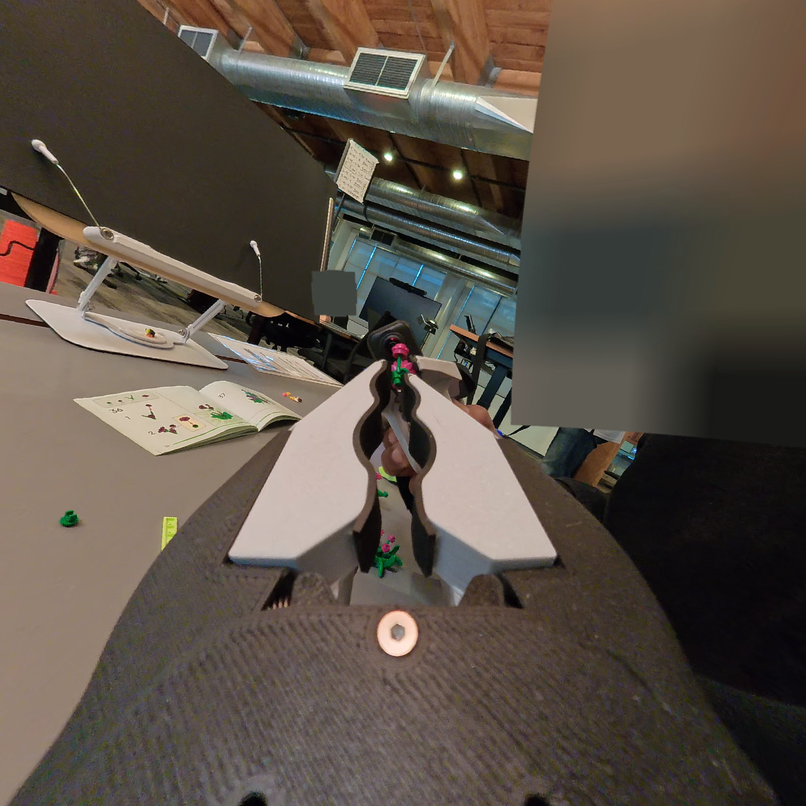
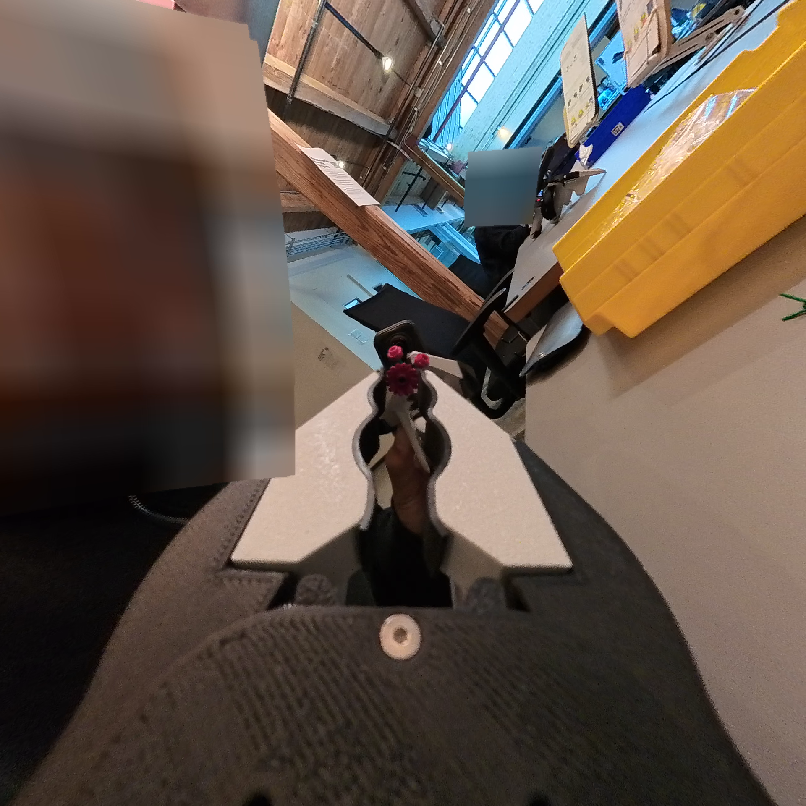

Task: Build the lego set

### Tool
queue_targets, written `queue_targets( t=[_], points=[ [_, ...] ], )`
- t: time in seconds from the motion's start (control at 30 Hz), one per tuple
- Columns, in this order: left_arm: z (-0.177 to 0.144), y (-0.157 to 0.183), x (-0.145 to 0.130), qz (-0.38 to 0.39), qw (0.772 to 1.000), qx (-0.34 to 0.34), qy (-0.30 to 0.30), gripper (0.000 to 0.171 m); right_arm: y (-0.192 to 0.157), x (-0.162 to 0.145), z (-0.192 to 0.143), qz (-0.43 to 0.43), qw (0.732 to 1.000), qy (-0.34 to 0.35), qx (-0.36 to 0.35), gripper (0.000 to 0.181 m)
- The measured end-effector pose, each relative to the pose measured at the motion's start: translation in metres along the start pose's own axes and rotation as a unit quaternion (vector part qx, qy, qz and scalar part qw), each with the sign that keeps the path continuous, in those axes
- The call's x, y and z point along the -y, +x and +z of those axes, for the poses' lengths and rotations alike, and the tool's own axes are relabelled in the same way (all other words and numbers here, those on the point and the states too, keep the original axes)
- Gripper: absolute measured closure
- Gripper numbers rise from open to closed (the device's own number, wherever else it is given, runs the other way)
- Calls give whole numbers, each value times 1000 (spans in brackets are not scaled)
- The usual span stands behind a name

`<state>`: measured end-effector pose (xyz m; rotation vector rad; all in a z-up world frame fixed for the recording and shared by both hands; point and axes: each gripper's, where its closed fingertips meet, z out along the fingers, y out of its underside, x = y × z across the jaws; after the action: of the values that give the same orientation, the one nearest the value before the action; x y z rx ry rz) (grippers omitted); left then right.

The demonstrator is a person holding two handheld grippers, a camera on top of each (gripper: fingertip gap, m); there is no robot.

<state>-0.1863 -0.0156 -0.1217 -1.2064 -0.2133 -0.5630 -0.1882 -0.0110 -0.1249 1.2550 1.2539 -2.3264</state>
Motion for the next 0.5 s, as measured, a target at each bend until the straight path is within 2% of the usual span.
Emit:
queue_targets(
  t=[0.5],
  points=[
    [1, -1, 0, -4, 1000, 8, -2, 171, 10, -3, 1, -16, 999, -4, -42, 169]
  ],
)
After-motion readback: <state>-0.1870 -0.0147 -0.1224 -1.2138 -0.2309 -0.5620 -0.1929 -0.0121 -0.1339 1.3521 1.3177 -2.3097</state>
